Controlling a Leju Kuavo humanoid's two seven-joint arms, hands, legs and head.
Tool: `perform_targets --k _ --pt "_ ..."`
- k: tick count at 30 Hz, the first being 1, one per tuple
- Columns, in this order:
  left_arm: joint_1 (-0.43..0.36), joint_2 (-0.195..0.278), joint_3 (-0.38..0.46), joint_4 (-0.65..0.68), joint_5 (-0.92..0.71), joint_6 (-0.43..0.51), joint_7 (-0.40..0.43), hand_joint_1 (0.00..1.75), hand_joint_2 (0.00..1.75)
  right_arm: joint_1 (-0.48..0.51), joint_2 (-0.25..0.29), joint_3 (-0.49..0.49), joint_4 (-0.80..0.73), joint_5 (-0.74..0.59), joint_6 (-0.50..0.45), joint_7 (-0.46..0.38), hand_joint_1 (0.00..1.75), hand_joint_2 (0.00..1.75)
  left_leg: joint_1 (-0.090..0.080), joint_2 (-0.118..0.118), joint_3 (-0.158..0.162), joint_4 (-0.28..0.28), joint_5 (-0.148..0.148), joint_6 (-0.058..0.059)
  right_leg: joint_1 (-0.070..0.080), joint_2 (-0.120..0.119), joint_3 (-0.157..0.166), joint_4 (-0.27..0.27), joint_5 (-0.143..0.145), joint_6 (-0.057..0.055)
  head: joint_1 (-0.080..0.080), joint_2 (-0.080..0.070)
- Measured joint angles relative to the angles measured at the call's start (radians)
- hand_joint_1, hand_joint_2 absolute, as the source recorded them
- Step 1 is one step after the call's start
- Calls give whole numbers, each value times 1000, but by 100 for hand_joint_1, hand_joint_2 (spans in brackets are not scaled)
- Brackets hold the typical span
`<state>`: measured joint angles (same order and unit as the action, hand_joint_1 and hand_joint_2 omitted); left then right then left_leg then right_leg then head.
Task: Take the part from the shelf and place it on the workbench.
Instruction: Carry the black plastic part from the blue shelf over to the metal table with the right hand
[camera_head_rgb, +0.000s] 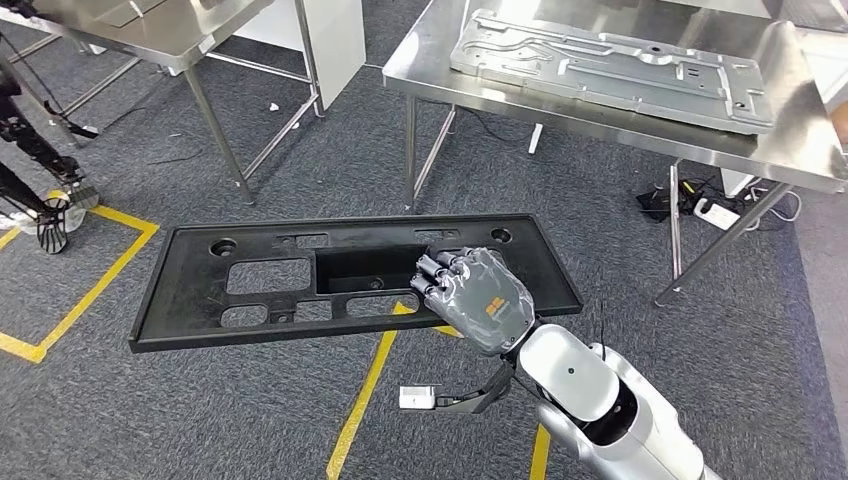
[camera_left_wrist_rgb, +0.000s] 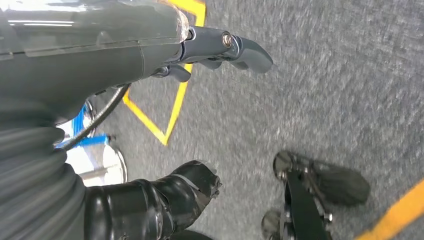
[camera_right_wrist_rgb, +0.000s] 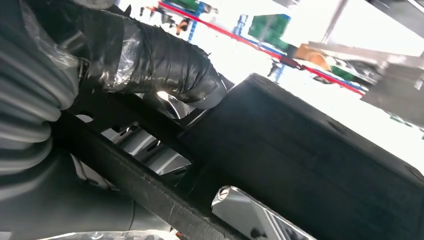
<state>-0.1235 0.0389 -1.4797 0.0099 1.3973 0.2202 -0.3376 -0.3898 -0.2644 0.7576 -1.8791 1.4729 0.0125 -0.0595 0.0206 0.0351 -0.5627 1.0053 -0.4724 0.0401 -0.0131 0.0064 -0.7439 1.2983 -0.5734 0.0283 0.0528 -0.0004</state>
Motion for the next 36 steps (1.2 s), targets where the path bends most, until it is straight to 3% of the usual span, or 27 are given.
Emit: perform_targets --k 1,2,4,6,7,9,11,13,15,16,17,18,20,22,24,25,27,29,31,32,33,34,36 --pt "0 0 0 0 0 0 0 0 175 1 0 0 2 0 0 -1 175 175 0 13 1 1 -3 -1 -2 -3 -4 3 11 2 0 0" --pt "0 0 0 0 0 0 0 0 175 1 0 0 4 0 1 -1 175 175 0 24 4 2 -6 -3 -3 -9 15 -35 39 2 0 0" --pt "0 0 0 0 0 0 0 0 175 0 -1 0 7 0 3 -2 175 175 -2 45 12 4 -13 -10 2 -47 90 -177 103 -5 0 0" --pt "-2 0 0 0 0 0 0 0 175 -2 -1 0 8 -1 3 -2 175 175 -5 63 19 5 -20 -22 11 -79 134 -266 129 -16 0 0" --pt "-3 0 1 0 0 0 0 0 175 -3 -1 0 8 -1 3 -3 175 175 -7 72 22 4 -22 -27 15 -78 134 -271 126 -20 0 0" --pt "-6 0 1 0 0 0 0 0 175 -4 -1 0 9 -1 4 -4 175 175 -7 87 27 2 -27 -40 13 -54 133 -276 131 -29 0 0" --pt "-6 0 1 0 0 0 1 0 175 -5 0 0 11 -1 4 -4 175 175 -3 51 20 29 -50 -50 6 -30 139 -286 136 -41 0 0" --pt "-5 1 1 0 0 0 1 0 175 -8 0 1 14 -1 4 -5 175 175 0 -6 -26 128 -104 -54 3 -8 143 -292 139 -49 0 0" --pt "-3 1 1 0 0 0 1 0 175 -8 1 2 20 -2 5 -5 175 175 0 -25 -91 248 -147 -56 6 19 142 -290 139 -53 -1 0" --pt "-1 1 1 0 0 0 1 0 175 -7 1 3 23 -2 5 -5 175 175 0 -27 -109 273 -143 -55 7 35 142 -288 139 -53 -1 0" --pt "1 2 1 0 0 0 1 0 175 -7 1 4 25 -2 5 -5 175 175 0 -30 -110 260 -119 -53 8 51 142 -285 138 -53 -1 0" --pt "2 2 1 0 0 0 2 0 175 -7 1 5 26 -2 6 -5 175 175 0 -38 -92 210 -80 -50 8 66 142 -281 136 -52 -1 0" --pt "2 5 1 0 0 0 2 0 175 -8 1 6 28 -2 6 -5 175 175 1 -82 -43 85 -17 -40 7 92 138 -270 131 -47 0 0" --pt "0 8 1 0 0 0 2 0 175 -8 1 8 30 -3 7 -6 175 175 -1 -110 -18 27 -3 -32 4 113 131 -264 130 -35 0 0" --pt "-3 8 1 0 0 0 2 0 175 -9 1 11 32 1 13 -7 175 175 -4 -94 -15 22 -2 -24 1 131 127 -268 135 -21 0 0" --pt "-4 8 1 0 0 0 2 0 175 -10 0 13 33 6 18 -8 175 175 -3 -84 -12 16 2 -17 1 125 125 -266 133 -15 0 0" --pt "-3 7 1 0 0 0 3 0 175 -18 -4 19 36 19 29 -8 175 175 2 -65 -7 2 11 -4 5 76 102 -217 100 -8 3 0" --pt "0 7 1 0 0 0 5 0 175 -29 -7 25 43 29 37 -6 175 175 2 -50 -7 -2 14 2 2 18 45 -99 38 -2 6 0" --pt "2 8 1 0 0 -1 8 0 175 -34 -9 32 51 29 45 -6 175 175 1 -38 -8 0 13 2 -3 0 0 -6 9 5 6 0" --pt "2 8 1 0 0 -1 10 0 175 -36 -11 35 55 25 52 -8 175 175 1 -32 -8 1 12 1 -6 -2 3 -10 22 7 6 0" --pt "2 8 1 0 0 -2 11 0 175 -41 -14 40 59 16 64 -12 175 175 1 -29 -8 3 10 -1 -8 -4 27 -53 50 7 6 0" --pt "2 8 1 0 0 -2 12 0 175 -49 -18 44 63 5 77 -17 175 175 1 -26 -7 5 8 -4 -9 -8 66 -126 84 5 6 0" --pt "0 8 1 0 0 -3 13 0 175 -69 -27 54 71 -20 99 -30 175 175 -1 -22 -7 8 5 -13 -5 -14 128 -243 123 -2 6 0"
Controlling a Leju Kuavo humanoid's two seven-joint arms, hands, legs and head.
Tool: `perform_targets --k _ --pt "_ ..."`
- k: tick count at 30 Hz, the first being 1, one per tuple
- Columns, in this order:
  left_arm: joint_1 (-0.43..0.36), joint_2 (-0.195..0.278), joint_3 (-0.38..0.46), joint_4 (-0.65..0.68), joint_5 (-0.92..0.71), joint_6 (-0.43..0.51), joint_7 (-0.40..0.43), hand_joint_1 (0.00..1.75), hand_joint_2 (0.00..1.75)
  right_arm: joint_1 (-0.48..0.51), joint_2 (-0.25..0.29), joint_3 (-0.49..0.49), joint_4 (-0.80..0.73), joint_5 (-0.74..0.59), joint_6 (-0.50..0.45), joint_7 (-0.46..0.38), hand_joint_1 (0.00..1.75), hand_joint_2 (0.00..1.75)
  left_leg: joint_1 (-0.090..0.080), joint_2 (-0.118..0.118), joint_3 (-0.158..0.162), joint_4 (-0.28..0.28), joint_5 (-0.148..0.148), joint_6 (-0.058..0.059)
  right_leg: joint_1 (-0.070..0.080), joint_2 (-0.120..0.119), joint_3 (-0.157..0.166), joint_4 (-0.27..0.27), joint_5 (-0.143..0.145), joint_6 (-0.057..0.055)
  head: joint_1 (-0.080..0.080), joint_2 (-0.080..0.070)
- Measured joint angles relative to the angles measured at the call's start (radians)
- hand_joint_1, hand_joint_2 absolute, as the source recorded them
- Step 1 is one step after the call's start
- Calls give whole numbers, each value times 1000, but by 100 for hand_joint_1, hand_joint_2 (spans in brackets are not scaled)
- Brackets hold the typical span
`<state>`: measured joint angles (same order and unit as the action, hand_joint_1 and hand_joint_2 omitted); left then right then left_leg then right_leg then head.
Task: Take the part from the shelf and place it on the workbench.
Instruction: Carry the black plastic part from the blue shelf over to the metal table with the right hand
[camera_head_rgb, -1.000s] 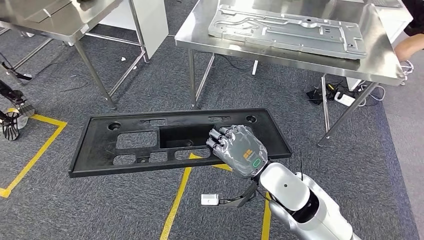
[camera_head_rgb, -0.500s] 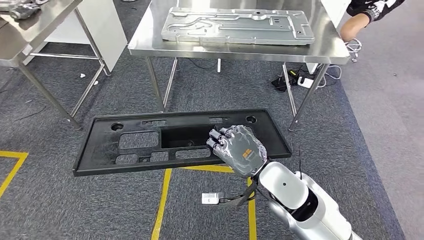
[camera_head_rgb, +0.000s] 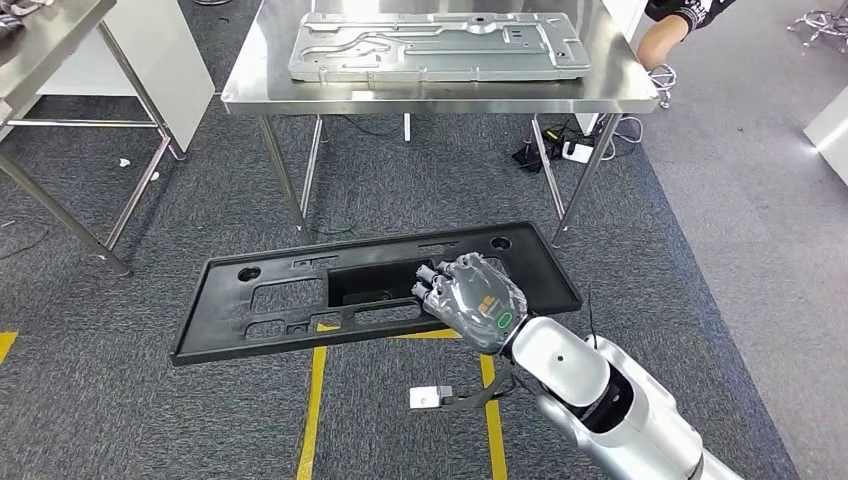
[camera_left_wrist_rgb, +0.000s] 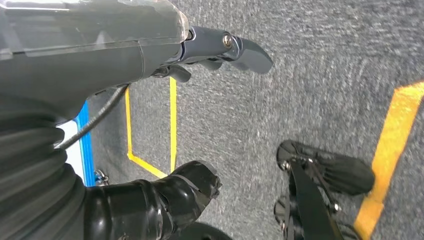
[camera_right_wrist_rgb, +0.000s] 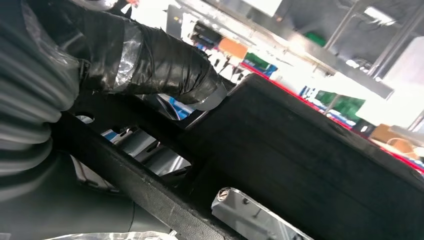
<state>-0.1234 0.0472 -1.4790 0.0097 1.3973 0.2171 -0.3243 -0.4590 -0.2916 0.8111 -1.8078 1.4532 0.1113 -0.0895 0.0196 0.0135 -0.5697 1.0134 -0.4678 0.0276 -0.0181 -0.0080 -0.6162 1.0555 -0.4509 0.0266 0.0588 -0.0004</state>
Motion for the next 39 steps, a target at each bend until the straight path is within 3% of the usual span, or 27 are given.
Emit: perform_targets --k 1,5,13,19,39 --pt "-1 2 0 0 0 0 1 0 175 -13 -5 6 5 -14 9 -7 175 175 -2 1 0 3 -3 -4 1 -1 13 -29 7 -3 0 0" --pt "-1 9 0 0 0 -1 4 0 175 -67 -29 34 29 -53 31 -22 175 175 -6 4 1 -1 -3 8 4 7 13 -37 10 -6 0 0" --pt "-1 17 0 0 0 -3 4 0 175 -118 -56 63 57 -85 44 -31 175 175 -4 4 6 -11 2 -10 6 7 11 -33 7 -19 0 0" --pt "-1 18 1 0 0 -13 4 0 175 -150 -92 100 93 -77 20 -34 175 175 -4 4 5 -11 3 -20 6 7 11 -33 7 -19 0 0" --pt "-1 24 2 0 0 -2 19 0 175 -228 -144 216 165 -53 16 -46 175 175 -8 4 4 -8 1 -19 5 7 11 -33 7 -18 0 0"
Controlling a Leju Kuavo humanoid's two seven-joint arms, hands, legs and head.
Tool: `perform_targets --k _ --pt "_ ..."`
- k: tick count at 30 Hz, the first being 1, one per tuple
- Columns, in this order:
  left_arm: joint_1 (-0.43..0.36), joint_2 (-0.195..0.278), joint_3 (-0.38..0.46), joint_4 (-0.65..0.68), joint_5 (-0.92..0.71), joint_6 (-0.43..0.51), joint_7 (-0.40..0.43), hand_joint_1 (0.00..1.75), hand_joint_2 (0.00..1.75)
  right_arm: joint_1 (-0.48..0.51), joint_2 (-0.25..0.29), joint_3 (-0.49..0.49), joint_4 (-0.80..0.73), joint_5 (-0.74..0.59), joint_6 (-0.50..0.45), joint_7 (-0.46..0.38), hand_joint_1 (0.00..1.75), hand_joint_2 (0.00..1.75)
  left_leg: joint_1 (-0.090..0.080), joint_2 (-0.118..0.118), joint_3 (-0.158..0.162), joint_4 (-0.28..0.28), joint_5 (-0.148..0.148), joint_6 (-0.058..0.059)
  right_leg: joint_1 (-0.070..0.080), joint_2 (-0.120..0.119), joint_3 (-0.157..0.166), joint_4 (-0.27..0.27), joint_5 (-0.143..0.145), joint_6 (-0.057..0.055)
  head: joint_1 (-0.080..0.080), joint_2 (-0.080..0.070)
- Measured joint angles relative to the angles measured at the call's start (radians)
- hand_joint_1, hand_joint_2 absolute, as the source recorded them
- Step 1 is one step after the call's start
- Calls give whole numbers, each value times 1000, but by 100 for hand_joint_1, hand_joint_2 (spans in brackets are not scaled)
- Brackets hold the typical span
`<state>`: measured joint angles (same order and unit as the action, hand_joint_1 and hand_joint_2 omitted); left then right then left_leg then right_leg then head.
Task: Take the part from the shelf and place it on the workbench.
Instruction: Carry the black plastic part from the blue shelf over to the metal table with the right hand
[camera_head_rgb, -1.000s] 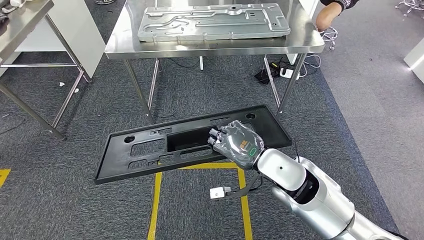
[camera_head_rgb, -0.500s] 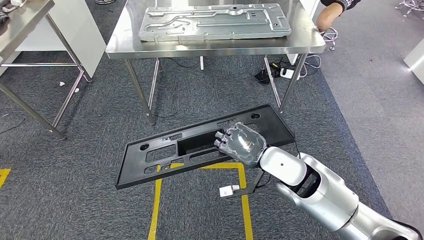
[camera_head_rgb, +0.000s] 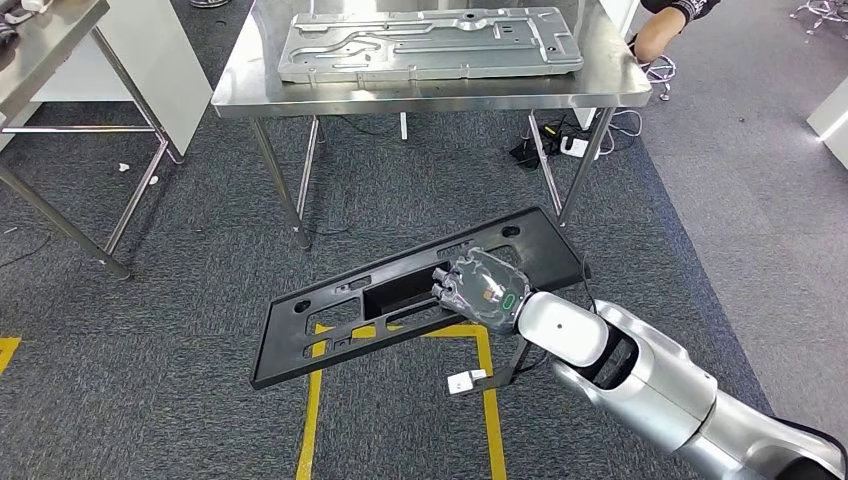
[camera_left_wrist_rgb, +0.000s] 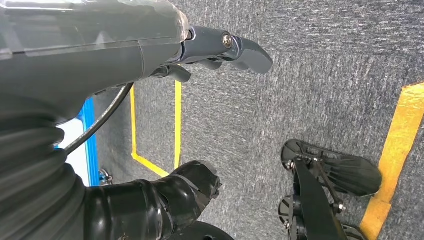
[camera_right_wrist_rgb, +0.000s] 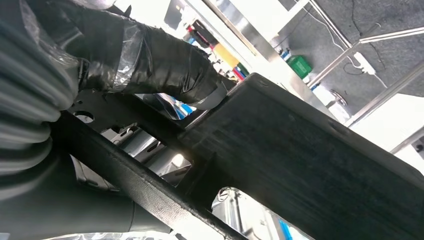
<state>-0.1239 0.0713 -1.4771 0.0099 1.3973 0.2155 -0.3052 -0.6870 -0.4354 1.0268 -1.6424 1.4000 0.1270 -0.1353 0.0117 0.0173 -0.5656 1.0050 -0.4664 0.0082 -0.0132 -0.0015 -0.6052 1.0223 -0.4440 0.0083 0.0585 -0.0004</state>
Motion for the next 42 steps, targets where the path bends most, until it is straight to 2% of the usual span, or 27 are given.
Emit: perform_targets --k 8,23,38,40,42 --pt "0 3 0 0 0 0 2 0 175 -147 -18 36 14 -23 28 -42 175 175 0 0 0 0 0 0 0 0 0 0 1 1 0 0" --pt "1 7 41 0 0 3 -3 0 175 -443 -32 113 50 -200 104 -76 175 175 0 0 0 1 0 0 0 0 0 0 1 1 0 0" --pt "0 7 74 0 0 2 0 0 175 -456 -36 187 53 -196 88 -56 175 175 0 0 0 1 0 0 0 0 0 0 1 1 0 0" --pt "0 8 74 0 0 3 0 0 175 -455 -35 194 53 -195 87 -54 175 175 -1 0 -3 2 -4 6 -5 0 2 -7 3 6 0 0" --pt "0 9 74 0 0 5 0 0 175 -455 -33 198 52 -195 86 -49 175 175 3 2 11 -23 -6 21 -7 1 12 -23 3 17 0 0"
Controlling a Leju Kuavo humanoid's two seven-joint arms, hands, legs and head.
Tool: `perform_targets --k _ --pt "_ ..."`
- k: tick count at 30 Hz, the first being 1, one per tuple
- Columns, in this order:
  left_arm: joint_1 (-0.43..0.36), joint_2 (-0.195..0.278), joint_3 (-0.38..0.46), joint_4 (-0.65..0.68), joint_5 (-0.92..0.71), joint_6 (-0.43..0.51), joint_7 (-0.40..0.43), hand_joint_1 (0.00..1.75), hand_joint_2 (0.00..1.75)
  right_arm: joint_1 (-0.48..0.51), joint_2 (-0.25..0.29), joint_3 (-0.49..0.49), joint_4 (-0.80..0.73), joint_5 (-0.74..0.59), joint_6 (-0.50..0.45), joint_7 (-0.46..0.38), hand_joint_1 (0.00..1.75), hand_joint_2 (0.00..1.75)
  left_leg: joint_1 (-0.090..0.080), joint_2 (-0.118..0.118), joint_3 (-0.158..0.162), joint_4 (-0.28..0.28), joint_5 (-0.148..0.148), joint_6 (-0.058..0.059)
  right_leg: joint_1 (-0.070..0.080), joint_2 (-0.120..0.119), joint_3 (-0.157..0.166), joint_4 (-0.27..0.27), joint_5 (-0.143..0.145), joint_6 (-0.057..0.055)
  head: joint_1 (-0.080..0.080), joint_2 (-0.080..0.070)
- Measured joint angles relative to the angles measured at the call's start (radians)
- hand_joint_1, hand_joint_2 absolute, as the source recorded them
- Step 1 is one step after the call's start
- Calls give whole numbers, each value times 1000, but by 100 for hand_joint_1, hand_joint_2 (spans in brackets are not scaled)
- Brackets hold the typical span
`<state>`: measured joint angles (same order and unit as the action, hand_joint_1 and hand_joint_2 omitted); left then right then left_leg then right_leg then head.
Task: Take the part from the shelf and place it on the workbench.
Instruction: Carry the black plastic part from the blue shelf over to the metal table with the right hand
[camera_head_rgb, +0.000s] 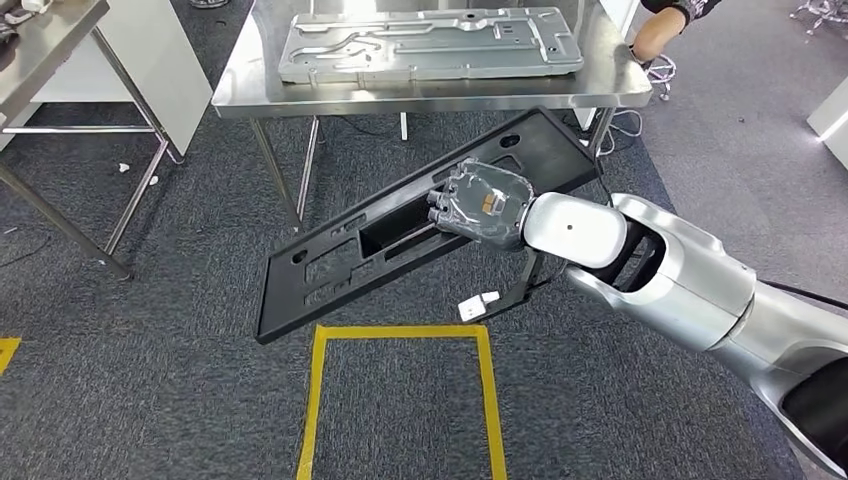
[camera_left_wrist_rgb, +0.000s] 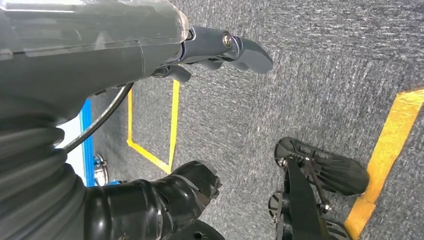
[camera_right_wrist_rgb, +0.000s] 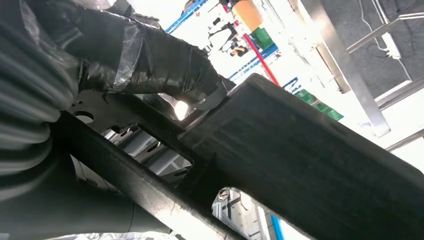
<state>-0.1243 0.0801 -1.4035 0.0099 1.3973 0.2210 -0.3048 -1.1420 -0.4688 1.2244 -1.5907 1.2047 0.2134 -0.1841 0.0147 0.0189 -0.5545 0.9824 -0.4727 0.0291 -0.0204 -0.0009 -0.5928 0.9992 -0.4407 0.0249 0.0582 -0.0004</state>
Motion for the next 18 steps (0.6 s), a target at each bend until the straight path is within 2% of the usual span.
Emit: perform_targets --k 2,3,5,6,7,8,9,10,11,12,13,14,16,17,18 --pt "1 -1 0 0 0 2 0 0 175 -3 0 1 0 -1 -1 6 175 175 11 3 38 -45 7 13 4 1 -5 21 -11 8 2 0" --pt "2 -2 0 0 0 2 0 0 175 -5 -1 1 0 -1 -2 9 175 175 17 5 56 -60 11 15 4 2 -27 64 -24 11 3 0" --pt "2 -3 -1 0 0 2 1 0 175 -9 -3 3 1 -2 -1 12 175 175 20 9 77 -67 3 11 -2 2 -106 194 -63 20 4 0" --pt "2 -4 -1 0 0 2 1 0 175 -9 -4 4 1 -2 0 12 175 175 23 10 85 -65 -5 6 -7 1 -142 243 -68 26 4 0" --pt "4 -4 -1 0 0 2 3 0 175 -10 -7 5 2 -3 1 12 175 175 28 9 96 -63 -15 -1 -13 1 -162 255 -52 33 4 0" --pt "5 -5 -1 0 0 2 4 0 175 -12 -11 5 3 -3 2 12 175 175 35 9 109 -59 -28 -10 -20 0 -161 227 -16 41 4 0" --pt "7 -6 -1 0 0 2 6 0 175 -17 -15 5 3 -4 3 12 175 175 41 8 122 -54 -43 -20 -28 -5 -141 162 34 50 4 0" --pt "9 -6 0 0 0 3 8 0 175 -23 -20 5 5 -3 3 13 175 175 46 7 133 -49 -59 -32 -31 -10 -116 99 67 60 5 0" --pt "10 -5 0 1 0 4 10 0 175 -30 -24 5 6 -1 2 14 175 175 48 7 140 -43 -75 -43 -31 -14 -93 50 81 60 6 0" --pt "10 -3 1 2 0 6 12 0 175 -35 -27 3 8 3 0 17 175 175 47 8 146 -40 -87 -53 -29 -17 -79 27 78 51 6 0" --pt "10 -3 2 2 0 7 14 0 175 -37 -28 0 9 8 -3 21 175 175 46 8 152 -41 -96 -61 -24 -15 -75 32 58 36 4 0" --pt "9 -5 3 2 0 8 16 0 175 -38 -30 -6 9 14 -6 25 175 175 46 9 161 -45 -102 -68 -22 -12 -73 36 45 16 3 0" --pt "5 -9 5 2 0 9 19 0 175 -37 -32 -27 7 26 -12 36 175 175 50 9 178 -45 -116 -75 -20 -6 -63 44 24 -9 -1 0" --pt "3 -10 8 2 0 11 20 0 175 -36 -33 -41 5 32 -17 42 175 175 51 7 169 -16 -128 -75 -19 -3 -53 43 17 -18 -1 0" --pt "1 -11 10 2 0 12 20 0 175 -34 -33 -55 3 37 -24 49 175 175 50 4 138 41 -148 -72 -18 -1 -41 39 10 -25 -2 0"
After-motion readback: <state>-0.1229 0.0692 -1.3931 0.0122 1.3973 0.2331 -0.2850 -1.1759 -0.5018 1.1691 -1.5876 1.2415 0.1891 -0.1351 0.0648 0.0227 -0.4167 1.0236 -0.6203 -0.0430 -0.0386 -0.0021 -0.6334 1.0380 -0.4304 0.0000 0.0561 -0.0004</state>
